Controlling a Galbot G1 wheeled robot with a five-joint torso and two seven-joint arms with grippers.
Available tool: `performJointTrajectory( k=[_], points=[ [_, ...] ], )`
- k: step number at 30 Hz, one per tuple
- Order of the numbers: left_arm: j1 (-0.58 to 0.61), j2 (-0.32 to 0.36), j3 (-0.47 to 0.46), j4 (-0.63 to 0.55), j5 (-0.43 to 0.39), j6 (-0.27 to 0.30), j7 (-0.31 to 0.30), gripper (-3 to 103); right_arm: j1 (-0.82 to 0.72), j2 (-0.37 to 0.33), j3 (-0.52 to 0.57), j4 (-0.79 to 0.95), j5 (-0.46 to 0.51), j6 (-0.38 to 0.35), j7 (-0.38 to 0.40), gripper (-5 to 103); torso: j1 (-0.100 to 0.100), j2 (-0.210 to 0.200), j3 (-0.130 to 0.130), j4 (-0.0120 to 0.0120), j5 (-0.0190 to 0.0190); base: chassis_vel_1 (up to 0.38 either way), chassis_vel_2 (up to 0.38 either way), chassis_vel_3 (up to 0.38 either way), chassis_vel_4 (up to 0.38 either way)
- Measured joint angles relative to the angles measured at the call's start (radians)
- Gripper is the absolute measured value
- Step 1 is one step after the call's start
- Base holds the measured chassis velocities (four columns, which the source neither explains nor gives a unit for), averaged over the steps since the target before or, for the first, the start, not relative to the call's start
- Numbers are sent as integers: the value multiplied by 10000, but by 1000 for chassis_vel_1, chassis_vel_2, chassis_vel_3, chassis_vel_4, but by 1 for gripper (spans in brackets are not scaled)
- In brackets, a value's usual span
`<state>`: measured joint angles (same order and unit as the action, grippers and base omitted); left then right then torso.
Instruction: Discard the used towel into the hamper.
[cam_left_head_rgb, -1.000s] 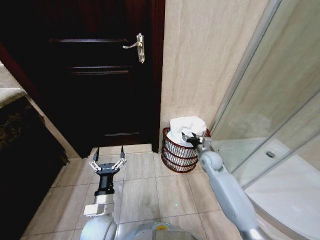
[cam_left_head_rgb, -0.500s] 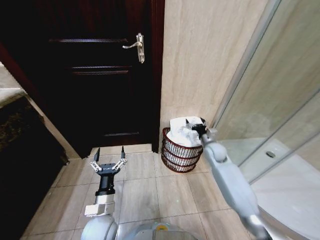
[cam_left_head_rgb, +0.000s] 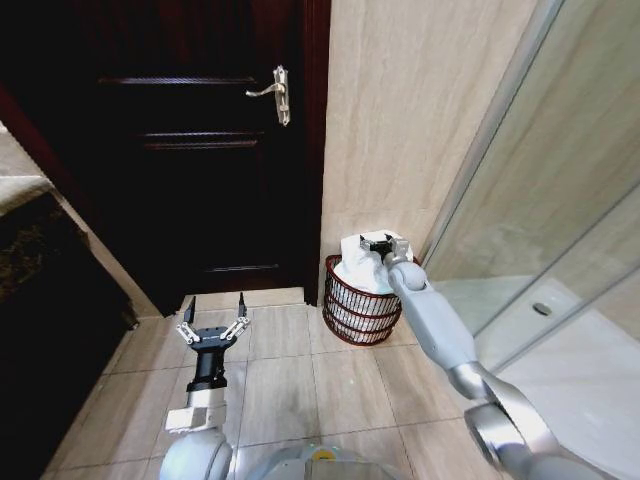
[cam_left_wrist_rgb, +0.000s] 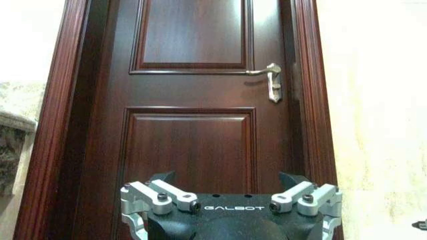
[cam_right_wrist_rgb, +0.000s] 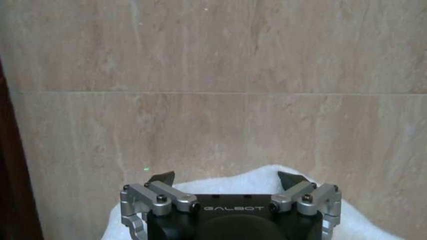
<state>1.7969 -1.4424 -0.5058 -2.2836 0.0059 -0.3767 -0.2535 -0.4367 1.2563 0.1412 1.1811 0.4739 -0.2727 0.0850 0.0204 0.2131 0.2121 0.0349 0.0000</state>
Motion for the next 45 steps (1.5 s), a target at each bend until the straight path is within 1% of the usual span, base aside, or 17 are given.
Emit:
performJointTrajectory(
  k=[3, 5, 7, 8, 10, 12, 13, 16, 17, 20, 25, 26, 28, 33, 36, 40, 45],
  points=[
    [-12, -7, -16, -64, -46, 37, 14, 100, -46, -110, 33, 441, 67, -450, 304, 100, -1, 1, -1, -2, -2, 0, 0, 0, 0],
    [-20, 15, -28, -83, -67, 63, 20, 100, -27, -105, 32, 427, 125, -561, 306, 100, -1, 2, -2, -2, -1, 0, 0, 0, 0],
    [-46, 57, -52, -91, -81, 96, 37, 100, 263, 66, 22, -188, 172, -572, 296, 100, -1, 2, -1, -3, 1, 0, 0, 0, 0],
    [-47, 61, -54, -107, -93, 106, 43, 100, 441, 183, 0, -615, 218, -542, 291, 100, -1, 2, -1, 2, -1, 0, 0, 0, 0],
    [-46, 63, -55, -122, -107, 110, 47, 100, 513, 234, -20, -832, 329, -579, 285, 100, 0, 2, -1, 5, -1, 0, 0, 0, 0],
    [-51, 56, -55, -127, -150, 107, 49, 100, 313, 138, -215, -706, 1128, -1019, 568, 100, 0, 2, -1, 9, -3, 0, 0, 0, 0],
    [-51, 56, -55, -127, -150, 107, 49, 100, 313, 138, -215, -706, 1128, -1019, 568, 100, 0, 2, -1, 9, -3, 0, 0, 0, 0],
    [-155, 55, -13, 10, -169, 63, 49, 100, -374, -171, -396, 227, 1901, -1891, 863, 100, -1, 2, -2, -5, 0, 0, 0, 0, 0],
    [-155, 55, -13, 10, -169, 63, 49, 100, -374, -171, -396, 227, 1901, -1891, 863, 100, -1, 2, -2, -5, 0, 0, 0, 0, 0],
    [-243, 55, 92, 118, -173, 32, 50, 100, -657, -214, -444, 721, 2697, -2547, 1615, 100, -2, 3, -2, -4, 1, 0, 0, 0, 0],
    [-284, 63, 92, 132, -228, -37, 50, 100, -735, -188, -440, 828, 3198, -2974, 1998, 100, -2, 3, -2, 2, 0, 0, 0, 0, 0],
    [-284, 69, 56, 132, -273, -61, 50, 100, -790, -190, -443, 924, 3603, -3166, 2275, 100, -2, 2, -2, 2, 0, 0, 0, 0, 0],
    [-292, 74, 8, 132, -319, -108, 50, 100, -861, -190, -446, 980, 3900, -3389, 2405, 100, -2, 2, -2, 2, -1, 0, 0, 0, 0],
    [-276, 47, -21, 100, -360, -181, 49, 100, -881, -77, -443, 762, 4157, -3608, 2694, 100, -2, 3, -2, 2, -1, 0, 0, 0, 0],
    [-261, 34, -36, 90, -372, -210, 50, 100, -944, -1, -419, 582, 4210, -3745, 2711, 100, -2, 3, -1, 2, -1, 0, 0, 0, 0],
    [-266, 36, -42, 82, -372, -228, 50, 100, -1037, 92, -369, 450, 4457, -3868, 3003, 100, -2, 3, -1, 2, -3, 0, 0, 0, 0],
    [-270, 36, -44, 62, -375, -244, 50, 100, -1009, 284, -215, -111, 4386, -3844, 2980, 100, -2, 3, -2, 2, -2, 0, 0, 0, 0]
  ],
)
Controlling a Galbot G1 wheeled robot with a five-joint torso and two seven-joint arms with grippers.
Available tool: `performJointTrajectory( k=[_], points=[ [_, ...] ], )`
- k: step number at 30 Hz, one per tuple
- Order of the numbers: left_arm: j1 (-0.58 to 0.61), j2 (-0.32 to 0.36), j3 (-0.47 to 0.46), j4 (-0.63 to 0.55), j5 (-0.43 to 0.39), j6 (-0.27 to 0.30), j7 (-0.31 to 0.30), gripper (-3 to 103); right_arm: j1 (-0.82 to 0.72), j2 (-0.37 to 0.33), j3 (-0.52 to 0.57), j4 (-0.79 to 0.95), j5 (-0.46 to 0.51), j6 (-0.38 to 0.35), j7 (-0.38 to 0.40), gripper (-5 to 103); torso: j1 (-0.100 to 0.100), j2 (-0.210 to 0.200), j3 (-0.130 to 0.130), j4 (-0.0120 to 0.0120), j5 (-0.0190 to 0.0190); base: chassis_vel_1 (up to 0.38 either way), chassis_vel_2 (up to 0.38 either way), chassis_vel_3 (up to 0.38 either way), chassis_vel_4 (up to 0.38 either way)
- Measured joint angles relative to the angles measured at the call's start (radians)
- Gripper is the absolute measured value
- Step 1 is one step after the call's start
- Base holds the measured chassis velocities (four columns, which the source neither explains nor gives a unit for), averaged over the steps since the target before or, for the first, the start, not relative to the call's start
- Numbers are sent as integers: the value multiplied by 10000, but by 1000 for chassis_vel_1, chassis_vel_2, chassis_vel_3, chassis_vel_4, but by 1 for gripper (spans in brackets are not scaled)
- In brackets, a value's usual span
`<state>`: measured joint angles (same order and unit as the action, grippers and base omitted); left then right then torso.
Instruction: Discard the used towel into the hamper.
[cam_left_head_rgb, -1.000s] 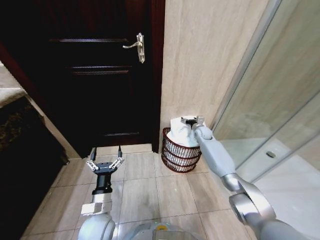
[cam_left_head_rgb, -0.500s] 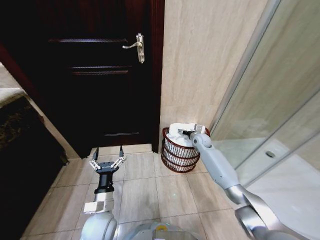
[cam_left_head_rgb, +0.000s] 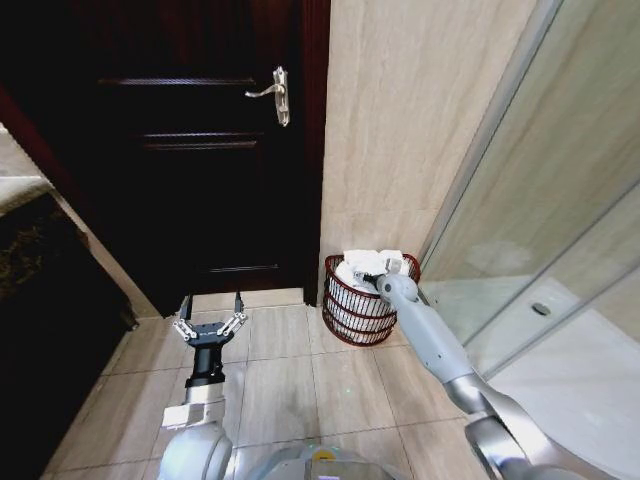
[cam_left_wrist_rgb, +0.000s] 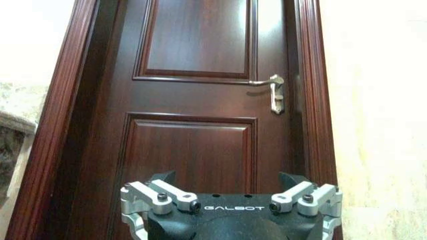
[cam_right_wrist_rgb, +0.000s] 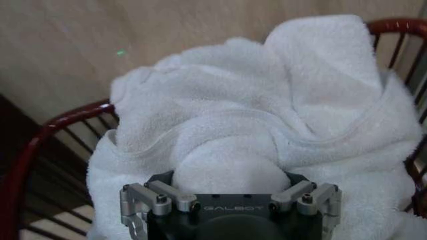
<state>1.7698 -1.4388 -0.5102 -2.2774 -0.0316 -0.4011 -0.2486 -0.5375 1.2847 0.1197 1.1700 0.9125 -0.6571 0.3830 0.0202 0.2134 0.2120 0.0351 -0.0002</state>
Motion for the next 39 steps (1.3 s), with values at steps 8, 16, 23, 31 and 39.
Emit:
performJointTrajectory(
  k=[8, 16, 23, 31, 39],
  points=[
    [30, -28, -93, 29, -30, -110, -2, 100, -116, -163, -12, 250, -370, 338, -145, 100, 3, -1, 4, -2, 4, 0, 0, 0, 0],
    [-7, -27, 49, -10, -32, 295, -62, 100, -389, -685, 175, 2125, -1452, 1130, -363, 100, 3, -2, 4, 0, 5, 0, 0, 0, 0],
    [-75, -13, 85, 174, -234, 466, -106, 100, -1690, -948, 1078, 4153, -3644, 2535, -1765, 100, 2, -2, 2, -2, 2, 0, 0, 0, 0],
    [-232, -45, -198, 702, -937, 996, 336, 100, -5124, -516, 2591, 6618, -5827, 4578, -2718, 100, 1, -1, -1, -5, 5, 0, 0, 0, 0],
    [-281, -118, -359, 740, -1290, 1563, 623, 100, -7975, 65, 3506, 8541, -7359, 5541, -3269, 100, 0, -1, -1, -1, 0, 0, 0, 0, 0]
  ],
)
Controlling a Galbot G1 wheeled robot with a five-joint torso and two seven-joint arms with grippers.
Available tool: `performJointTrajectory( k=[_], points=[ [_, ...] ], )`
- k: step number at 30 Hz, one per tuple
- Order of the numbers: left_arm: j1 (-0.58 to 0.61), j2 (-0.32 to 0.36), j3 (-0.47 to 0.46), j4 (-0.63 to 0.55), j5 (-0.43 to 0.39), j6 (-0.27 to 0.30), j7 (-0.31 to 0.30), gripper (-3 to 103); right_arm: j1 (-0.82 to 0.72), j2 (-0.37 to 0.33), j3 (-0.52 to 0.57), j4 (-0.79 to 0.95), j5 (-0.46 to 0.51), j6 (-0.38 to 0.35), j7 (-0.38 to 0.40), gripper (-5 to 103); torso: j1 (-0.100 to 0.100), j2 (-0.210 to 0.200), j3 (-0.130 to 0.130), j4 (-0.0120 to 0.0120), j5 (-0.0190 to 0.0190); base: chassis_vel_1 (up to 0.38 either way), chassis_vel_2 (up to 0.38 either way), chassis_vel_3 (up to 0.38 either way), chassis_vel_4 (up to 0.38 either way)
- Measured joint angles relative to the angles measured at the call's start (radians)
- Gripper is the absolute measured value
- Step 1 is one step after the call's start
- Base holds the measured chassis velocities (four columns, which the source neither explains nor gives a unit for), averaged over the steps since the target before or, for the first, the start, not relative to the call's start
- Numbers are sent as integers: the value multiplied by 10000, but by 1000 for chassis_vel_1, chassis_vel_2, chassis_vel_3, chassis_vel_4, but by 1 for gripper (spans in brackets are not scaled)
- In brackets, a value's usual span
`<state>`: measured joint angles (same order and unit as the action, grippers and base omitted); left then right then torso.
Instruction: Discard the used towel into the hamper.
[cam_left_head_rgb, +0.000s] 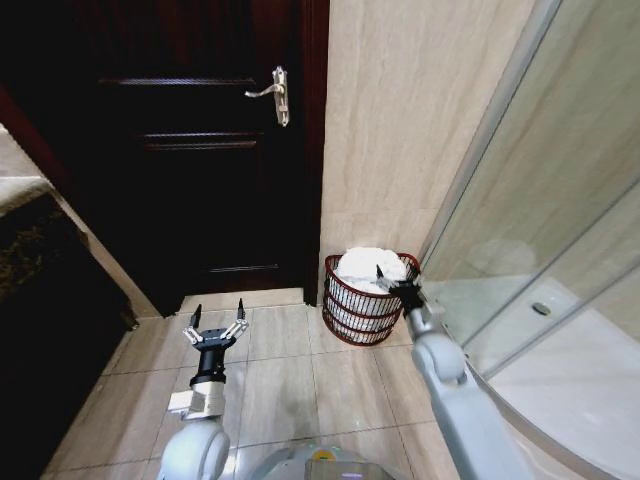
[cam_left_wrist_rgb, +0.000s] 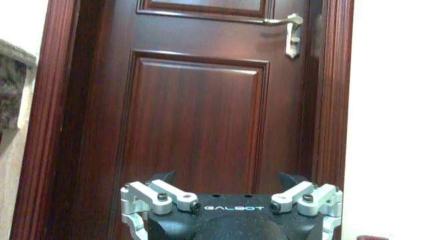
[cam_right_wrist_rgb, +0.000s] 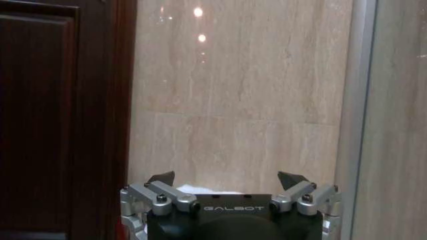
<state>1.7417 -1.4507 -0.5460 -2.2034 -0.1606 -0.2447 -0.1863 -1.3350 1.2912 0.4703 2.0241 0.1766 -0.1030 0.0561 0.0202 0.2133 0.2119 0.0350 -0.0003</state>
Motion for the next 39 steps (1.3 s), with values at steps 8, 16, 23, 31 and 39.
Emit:
performJointTrajectory(
  k=[8, 16, 23, 31, 39],
  points=[
    [-179, 63, -41, 168, 134, 34, 161, 100, -564, -223, 265, 534, 189, -120, 20, 100, 0, 0, 1, 0, 3, 0, 0, 0, 0],
    [-304, 87, -139, 303, -25, 188, 362, 100, -700, -445, 352, 853, 280, -382, 229, 100, 0, 0, 2, 1, 2, -17, 18, 19, -15],
    [-416, 445, -733, 299, -526, 569, 572, 100, -528, -329, 165, 786, 326, -665, 384, 100, 2, 0, 3, 0, 2, -83, 82, 92, -79],
    [-605, 744, -1443, 663, -1180, 695, 833, 100, 306, -401, -72, 308, 912, -1256, 764, 100, 2, 0, 3, 0, 0, -55, 67, 71, -66],
    [-565, 655, -1518, 695, -1244, 668, 871, 100, 1906, -954, -541, -792, 1860, -1469, 1276, 100, 2, -1, 4, 0, 2, -37, 19, 31, -30]
  ],
)
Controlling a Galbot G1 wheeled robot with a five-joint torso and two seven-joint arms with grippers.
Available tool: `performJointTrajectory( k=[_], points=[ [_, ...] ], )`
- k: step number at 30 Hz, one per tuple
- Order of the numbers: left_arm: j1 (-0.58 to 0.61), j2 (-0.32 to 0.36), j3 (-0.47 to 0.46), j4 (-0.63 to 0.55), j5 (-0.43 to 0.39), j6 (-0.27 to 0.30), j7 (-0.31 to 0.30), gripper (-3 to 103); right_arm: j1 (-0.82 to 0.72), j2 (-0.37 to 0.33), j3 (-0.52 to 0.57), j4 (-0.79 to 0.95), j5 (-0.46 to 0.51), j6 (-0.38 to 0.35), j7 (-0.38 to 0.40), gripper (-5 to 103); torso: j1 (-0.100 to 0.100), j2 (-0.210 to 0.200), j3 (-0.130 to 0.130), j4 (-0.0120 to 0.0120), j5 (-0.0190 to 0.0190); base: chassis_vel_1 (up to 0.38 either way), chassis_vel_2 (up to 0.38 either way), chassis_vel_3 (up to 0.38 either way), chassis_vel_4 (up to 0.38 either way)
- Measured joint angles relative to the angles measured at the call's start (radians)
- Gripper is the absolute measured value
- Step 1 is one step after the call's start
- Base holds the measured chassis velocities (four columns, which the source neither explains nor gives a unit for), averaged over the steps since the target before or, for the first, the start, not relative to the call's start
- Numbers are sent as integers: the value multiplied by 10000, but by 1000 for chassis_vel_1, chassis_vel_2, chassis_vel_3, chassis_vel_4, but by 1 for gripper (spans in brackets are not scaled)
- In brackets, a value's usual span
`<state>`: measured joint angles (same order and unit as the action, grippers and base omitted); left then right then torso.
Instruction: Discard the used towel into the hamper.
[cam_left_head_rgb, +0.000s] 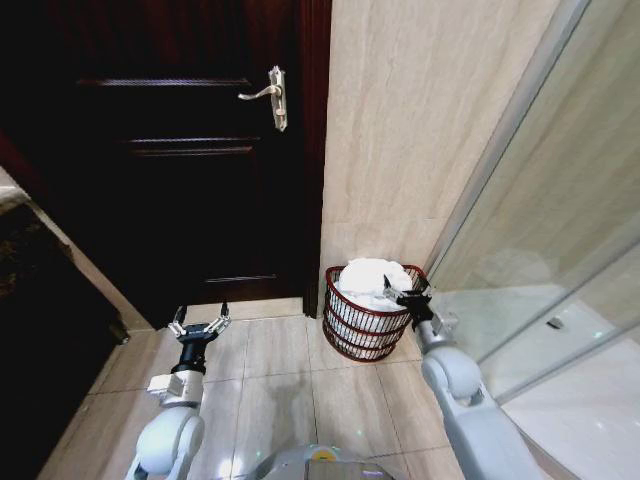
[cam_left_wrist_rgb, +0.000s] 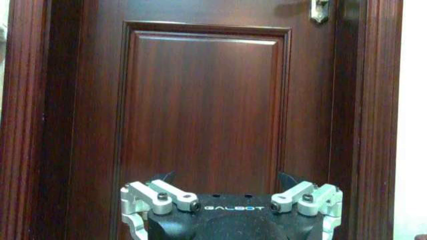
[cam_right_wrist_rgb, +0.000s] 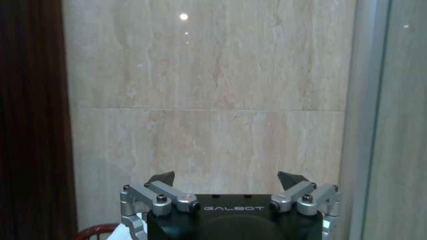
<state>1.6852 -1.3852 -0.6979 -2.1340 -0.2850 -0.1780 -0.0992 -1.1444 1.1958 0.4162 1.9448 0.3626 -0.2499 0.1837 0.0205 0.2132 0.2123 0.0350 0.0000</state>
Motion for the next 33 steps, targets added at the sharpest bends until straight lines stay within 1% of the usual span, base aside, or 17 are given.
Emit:
performJointTrajectory(
  k=[3, 5, 6, 7, 10, 11, 14, 15, 18, 19, 21, 23, 24, 26, 27, 29, 33],
  points=[
    [53, -82, 37, -146, 47, -5, 9, 100, 529, -131, -123, -425, 340, -79, 15, 100, 0, 1, 0, 1, 1, 0, 0, 0, 0],
    [100, -152, 41, -296, 107, 11, 11, 100, 929, -227, -266, -756, 777, -328, 77, 100, -1, 0, -1, -1, 1, 0, 0, 0, 0],
    [127, -189, 24, -359, 145, 20, 11, 100, 1145, -273, -384, -893, 1068, -588, 212, 100, 0, 0, -1, -1, 2, 0, 0, 0, 0],
    [127, -189, 24, -359, 145, 20, 11, 100, 1145, -273, -384, -893, 1068, -588, 212, 100, 0, 0, -1, -1, 2, 0, 0, 0, 0],
    [232, -318, -19, -442, 287, 11, 6, 100, 1850, -497, -889, -1380, 2003, -1500, 700, 100, 0, 0, -1, -1, 1, 0, 0, 0, 0],
    [232, -318, -19, -442, 287, 11, 6, 100, 1850, -497, -889, -1380, 2003, -1500, 700, 100, 0, 0, -1, -1, 1, 0, 0, 0, 0],
    [354, -452, -62, -636, 421, -17, -17, 100, 2872, -824, -1553, -2266, 2983, -2354, 1081, 100, 0, 0, -1, 1, 0, 0, 0, 0, 0],
    [354, -452, -62, -636, 421, -17, -17, 100, 2872, -824, -1553, -2266, 2983, -2354, 1081, 100, 0, 0, -1, 1, 0, 0, 0, 0, 0],
    [358, -444, -123, -860, 430, -5, -43, 100, 3554, -953, -2126, -2927, 3693, -2943, 1557, 100, 0, 0, -1, -1, 2, 0, 0, 0, 0],
    [358, -444, -123, -860, 430, -5, -43, 100, 3554, -953, -2126, -2927, 3693, -2943, 1557, 100, 0, 0, -1, -1, 2, 0, 0, 0, 0],
    [329, -439, -232, -980, 390, -2, -55, 100, 3878, -961, -2478, -3244, 4033, -3289, 2091, 100, 0, 0, -1, 1, 0, 0, 0, 0, 0],
    [327, -446, -259, -1003, 376, -2, -57, 100, 3888, -968, -2522, -3256, 4049, -3312, 2154, 100, 0, 0, -1, 2, 1, 0, 0, 0, 0],
    [334, -487, -334, -1043, 337, -2, -60, 100, 3862, -1015, -2653, -3218, 4096, -3404, 2347, 100, 0, 0, -1, 1, 1, 0, 0, 0, 0],
    [379, -581, -382, -1050, 325, -56, -61, 100, 3722, -1040, -2757, -2992, 4415, -3607, 2643, 100, 0, 0, -2, -3, -2, 0, 0, 0, 0],
    [379, -581, -382, -1050, 325, -56, -61, 100, 3722, -1040, -2757, -2992, 4415, -3607, 2643, 100, 0, 0, -2, -3, -2, 0, 0, 0, 0],
    [424, -668, -392, -1046, 321, -163, -58, 100, 3677, -977, -2902, -2975, 4819, -3695, 3002, 100, -1, 0, -2, -3, 1, 0, 0, 0, 0],
    [450, -675, -408, -1067, 285, -251, -57, 100, 3908, -735, -3079, -3538, 4936, -3627, 3113, 100, -1, 0, -3, 1, 1, 0, 0, 0, 0]
  ],
)
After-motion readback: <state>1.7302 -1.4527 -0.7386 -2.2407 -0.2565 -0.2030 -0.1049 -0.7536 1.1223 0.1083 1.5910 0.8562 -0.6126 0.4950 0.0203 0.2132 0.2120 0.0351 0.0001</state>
